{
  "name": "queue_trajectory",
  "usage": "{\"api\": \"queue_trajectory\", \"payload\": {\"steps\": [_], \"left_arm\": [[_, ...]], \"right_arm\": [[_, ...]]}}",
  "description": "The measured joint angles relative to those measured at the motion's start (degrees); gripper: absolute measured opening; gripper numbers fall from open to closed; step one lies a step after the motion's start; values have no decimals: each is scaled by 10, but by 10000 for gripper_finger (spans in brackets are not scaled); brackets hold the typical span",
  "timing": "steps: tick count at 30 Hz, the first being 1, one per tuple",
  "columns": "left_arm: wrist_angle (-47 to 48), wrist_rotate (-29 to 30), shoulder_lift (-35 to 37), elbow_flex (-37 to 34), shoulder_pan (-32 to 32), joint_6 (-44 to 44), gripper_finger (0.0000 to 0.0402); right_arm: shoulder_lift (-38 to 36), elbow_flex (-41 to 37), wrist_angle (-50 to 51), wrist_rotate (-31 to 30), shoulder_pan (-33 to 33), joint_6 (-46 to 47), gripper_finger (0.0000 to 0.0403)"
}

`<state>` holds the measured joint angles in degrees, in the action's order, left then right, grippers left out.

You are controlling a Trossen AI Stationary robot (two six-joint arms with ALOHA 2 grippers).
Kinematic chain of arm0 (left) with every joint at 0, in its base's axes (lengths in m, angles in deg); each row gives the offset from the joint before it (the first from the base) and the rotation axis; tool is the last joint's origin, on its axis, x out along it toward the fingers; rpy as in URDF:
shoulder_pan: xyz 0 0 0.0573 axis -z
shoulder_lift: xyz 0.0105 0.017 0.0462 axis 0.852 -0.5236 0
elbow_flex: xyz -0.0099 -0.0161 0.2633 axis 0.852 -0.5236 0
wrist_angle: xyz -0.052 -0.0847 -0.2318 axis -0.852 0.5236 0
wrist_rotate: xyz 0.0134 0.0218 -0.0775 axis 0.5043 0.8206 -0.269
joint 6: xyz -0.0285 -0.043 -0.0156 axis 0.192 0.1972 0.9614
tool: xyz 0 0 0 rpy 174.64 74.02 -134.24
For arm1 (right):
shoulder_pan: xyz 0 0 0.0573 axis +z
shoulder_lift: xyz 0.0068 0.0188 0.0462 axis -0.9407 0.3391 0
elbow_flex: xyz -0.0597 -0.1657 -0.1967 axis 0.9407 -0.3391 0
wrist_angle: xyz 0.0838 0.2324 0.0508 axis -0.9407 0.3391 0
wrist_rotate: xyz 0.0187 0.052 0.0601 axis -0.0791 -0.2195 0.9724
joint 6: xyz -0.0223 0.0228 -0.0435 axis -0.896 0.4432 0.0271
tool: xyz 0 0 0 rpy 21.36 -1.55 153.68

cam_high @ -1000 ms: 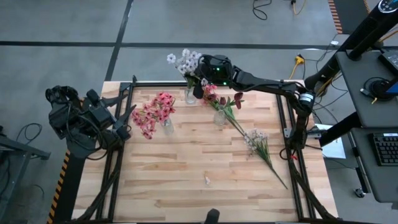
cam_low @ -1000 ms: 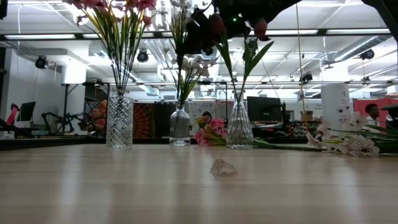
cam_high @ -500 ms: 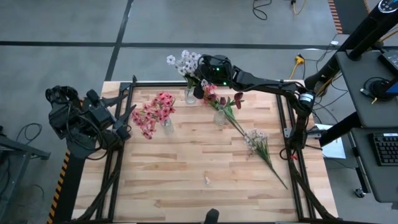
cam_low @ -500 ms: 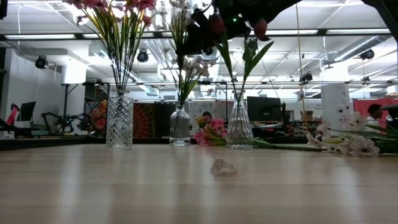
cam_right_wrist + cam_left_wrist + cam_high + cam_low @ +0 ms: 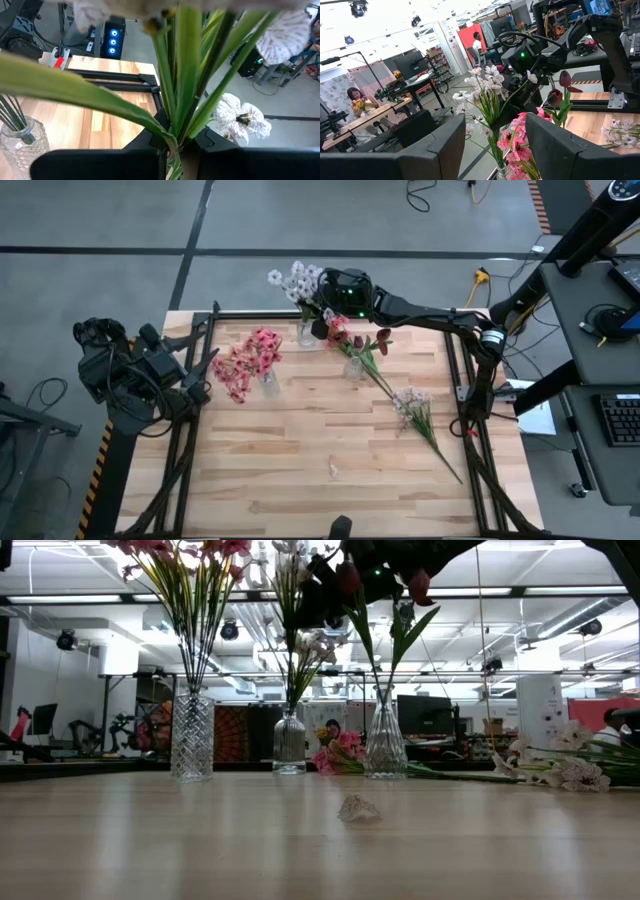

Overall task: Sort flowers into vase by color
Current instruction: Put the top white flower into the top transparent vase

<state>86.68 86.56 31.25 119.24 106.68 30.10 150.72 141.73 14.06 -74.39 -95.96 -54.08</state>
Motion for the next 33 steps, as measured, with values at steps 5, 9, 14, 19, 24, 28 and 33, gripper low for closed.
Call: {"api": "queue_trajectory", "payload": {"steps": [5, 9, 14, 19, 24, 28, 33], "left_arm": [[0, 0, 0, 0, 0, 0, 190], [0, 0, 0, 0, 0, 0, 190], [0, 0, 0, 0, 0, 0, 190], [0, 0, 0, 0, 0, 0, 190], [-1, 0, 0, 0, 0, 0, 190], [-2, 0, 0, 0, 0, 0, 190], [-2, 0, 0, 0, 0, 0, 190]], "right_arm": [[0, -8, -1, 0, 0, 0, 18], [0, -13, -8, 0, 0, 1, 18], [0, -14, -11, 0, 0, 2, 18], [0, -22, -33, 0, 0, 6, 18], [0, -23, -36, 0, 0, 6, 18], [0, -26, -35, 0, 0, 6, 18], [0, -26, -35, 0, 0, -10, 18]]}}
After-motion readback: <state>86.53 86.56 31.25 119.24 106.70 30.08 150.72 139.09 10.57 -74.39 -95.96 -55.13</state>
